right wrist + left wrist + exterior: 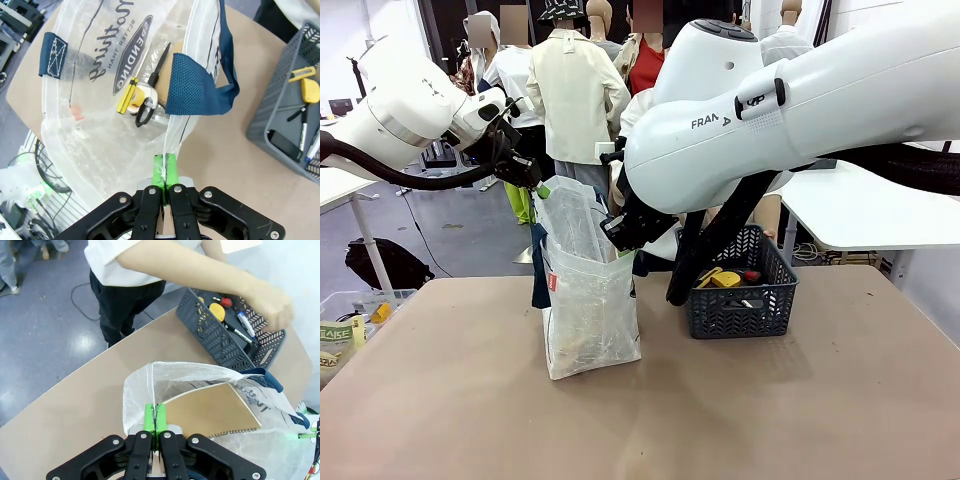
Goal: Transfer purchased items from the store into the shopping bag.
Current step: Move the Reusable shopping bag to the right side of the table.
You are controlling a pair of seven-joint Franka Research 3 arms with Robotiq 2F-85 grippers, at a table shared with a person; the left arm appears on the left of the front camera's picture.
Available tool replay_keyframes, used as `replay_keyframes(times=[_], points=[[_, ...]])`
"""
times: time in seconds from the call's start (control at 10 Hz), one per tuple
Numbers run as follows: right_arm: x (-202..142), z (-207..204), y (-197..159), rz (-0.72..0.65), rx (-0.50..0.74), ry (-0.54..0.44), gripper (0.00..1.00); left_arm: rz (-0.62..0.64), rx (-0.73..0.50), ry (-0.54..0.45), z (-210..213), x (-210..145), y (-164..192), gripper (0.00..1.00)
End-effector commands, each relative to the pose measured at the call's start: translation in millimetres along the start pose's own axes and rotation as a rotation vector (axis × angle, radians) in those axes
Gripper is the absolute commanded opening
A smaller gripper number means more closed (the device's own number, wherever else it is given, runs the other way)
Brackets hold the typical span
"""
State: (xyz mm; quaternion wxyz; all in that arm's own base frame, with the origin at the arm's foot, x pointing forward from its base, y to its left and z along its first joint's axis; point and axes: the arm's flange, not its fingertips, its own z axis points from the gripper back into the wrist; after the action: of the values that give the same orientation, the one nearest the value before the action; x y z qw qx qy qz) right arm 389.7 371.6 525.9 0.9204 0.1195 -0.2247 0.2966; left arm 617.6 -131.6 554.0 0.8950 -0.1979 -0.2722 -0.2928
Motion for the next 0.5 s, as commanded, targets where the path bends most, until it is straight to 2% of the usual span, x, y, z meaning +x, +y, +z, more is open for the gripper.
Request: replay_keyframes(times=[0.0,0.4], points=[[-0.1,1.3,-1.1,0.011,-0.003,-0.003,0.00,0.002,0.001,-0.003,1.8,-0.4,1.7,0.00],[-0.1,1.3,-1.1,0.011,-0.003,-0.003,0.00,0.002,0.001,-0.003,1.8,-0.4,1.7,0.00]])
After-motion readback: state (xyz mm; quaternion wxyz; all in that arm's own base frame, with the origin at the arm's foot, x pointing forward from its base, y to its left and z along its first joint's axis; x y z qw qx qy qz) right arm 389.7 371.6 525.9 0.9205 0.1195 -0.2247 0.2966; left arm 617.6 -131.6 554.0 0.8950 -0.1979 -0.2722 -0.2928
